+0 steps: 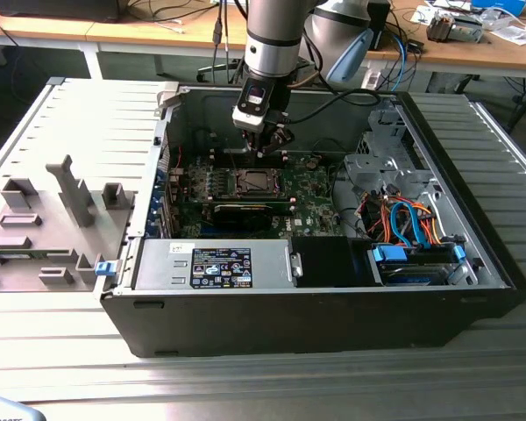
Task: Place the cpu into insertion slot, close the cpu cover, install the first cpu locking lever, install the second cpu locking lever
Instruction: 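Install the first cpu locking lever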
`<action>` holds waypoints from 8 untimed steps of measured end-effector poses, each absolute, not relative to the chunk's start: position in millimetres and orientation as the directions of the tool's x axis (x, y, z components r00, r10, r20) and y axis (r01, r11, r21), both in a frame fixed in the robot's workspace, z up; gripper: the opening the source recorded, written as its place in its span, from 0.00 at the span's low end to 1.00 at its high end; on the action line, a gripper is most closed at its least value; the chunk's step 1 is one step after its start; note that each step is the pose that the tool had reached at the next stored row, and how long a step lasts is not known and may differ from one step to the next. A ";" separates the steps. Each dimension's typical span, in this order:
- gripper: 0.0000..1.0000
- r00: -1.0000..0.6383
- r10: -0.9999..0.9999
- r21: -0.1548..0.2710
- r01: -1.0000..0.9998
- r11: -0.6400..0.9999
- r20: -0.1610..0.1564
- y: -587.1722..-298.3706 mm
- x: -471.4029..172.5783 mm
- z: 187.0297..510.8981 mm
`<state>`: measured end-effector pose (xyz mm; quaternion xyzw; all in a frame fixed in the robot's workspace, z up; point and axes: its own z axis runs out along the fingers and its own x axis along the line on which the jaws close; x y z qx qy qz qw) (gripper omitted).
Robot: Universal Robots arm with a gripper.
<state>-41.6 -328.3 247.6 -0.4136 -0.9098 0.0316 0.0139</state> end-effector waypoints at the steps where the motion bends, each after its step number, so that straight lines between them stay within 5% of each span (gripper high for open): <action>1: 0.11 -0.661 0.750 -0.069 0.748 0.660 -0.001 -328.3 -41.6 247.6; 8: 0.11 -0.673 0.740 -0.069 0.738 0.671 -0.001 -328.3 -41.6 247.6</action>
